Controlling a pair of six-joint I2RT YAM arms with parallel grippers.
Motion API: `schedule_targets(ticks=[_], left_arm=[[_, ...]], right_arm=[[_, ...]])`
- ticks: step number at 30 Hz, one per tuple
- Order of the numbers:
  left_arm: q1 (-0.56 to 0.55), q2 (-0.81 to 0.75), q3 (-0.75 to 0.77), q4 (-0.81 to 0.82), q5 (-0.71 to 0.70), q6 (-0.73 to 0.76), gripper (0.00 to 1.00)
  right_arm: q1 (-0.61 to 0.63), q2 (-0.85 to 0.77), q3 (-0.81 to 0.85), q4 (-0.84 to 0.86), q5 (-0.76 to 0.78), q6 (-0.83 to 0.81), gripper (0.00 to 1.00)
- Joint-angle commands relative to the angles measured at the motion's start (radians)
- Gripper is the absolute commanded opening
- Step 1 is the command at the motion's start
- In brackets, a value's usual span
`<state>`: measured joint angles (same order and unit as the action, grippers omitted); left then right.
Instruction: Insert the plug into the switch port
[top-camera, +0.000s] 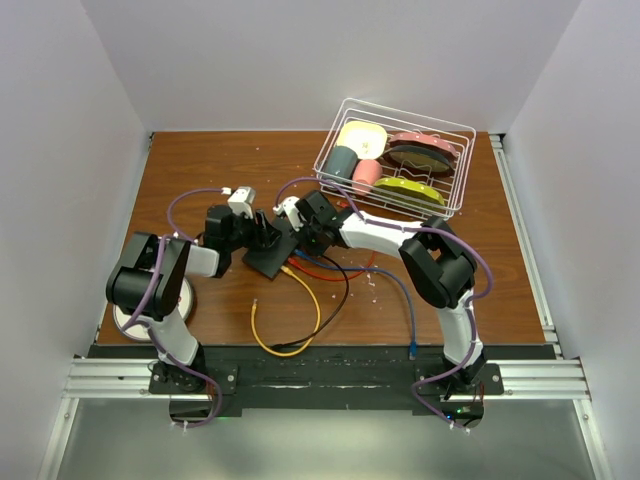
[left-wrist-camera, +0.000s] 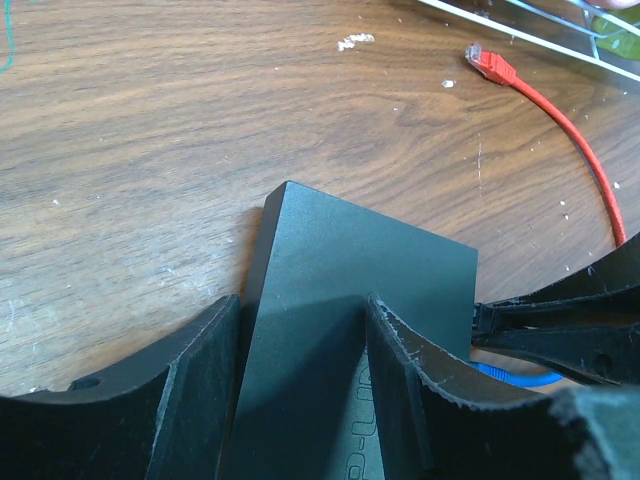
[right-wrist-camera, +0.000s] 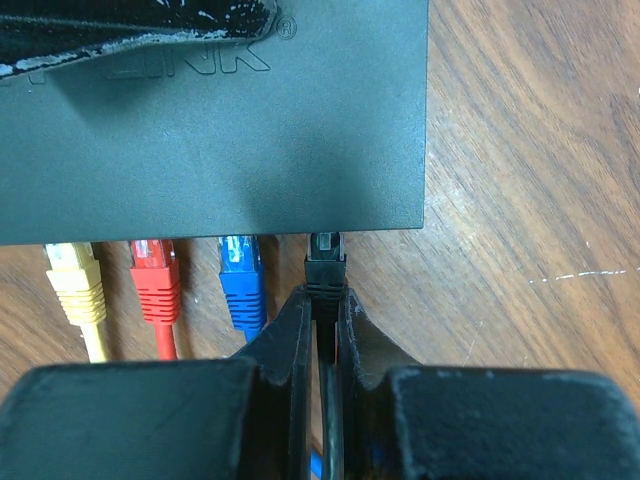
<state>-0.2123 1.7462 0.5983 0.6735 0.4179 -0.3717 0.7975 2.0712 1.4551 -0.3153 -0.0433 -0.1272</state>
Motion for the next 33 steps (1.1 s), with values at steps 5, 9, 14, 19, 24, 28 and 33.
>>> schedule_targets(ticks=[5, 9, 14, 19, 24, 28, 33], left_arm=[[-0.203, -0.007, 0.003, -0.008, 0.418, -0.064, 0.27], [-0.223, -0.01, 0.006, -0.018, 0.412, -0.058, 0.23], [-0.225, -0.017, 0.011, -0.028, 0.383, -0.061, 0.19], [-0.223, -0.037, 0.047, -0.086, 0.332, -0.036, 0.27], [-0.217, -0.062, 0.096, -0.184, 0.263, 0.005, 0.4], [-0.19, -0.079, 0.11, -0.216, 0.226, -0.002, 0.48], [-0.124, -0.085, 0.097, -0.219, 0.197, -0.047, 0.65]], right_arm=[[0.048, 0.024, 0.168, 0.496, -0.119, 0.066, 0.0], [0.049, 0.038, 0.203, 0.47, -0.098, 0.084, 0.0], [0.049, 0.024, 0.188, 0.45, -0.093, 0.093, 0.0], [0.049, -0.031, 0.125, 0.446, -0.07, 0.087, 0.0], [0.049, -0.066, 0.065, 0.423, -0.059, 0.08, 0.0], [0.049, -0.08, 0.037, 0.391, -0.035, 0.072, 0.0], [0.049, -0.08, 0.025, 0.351, 0.014, 0.063, 0.02]])
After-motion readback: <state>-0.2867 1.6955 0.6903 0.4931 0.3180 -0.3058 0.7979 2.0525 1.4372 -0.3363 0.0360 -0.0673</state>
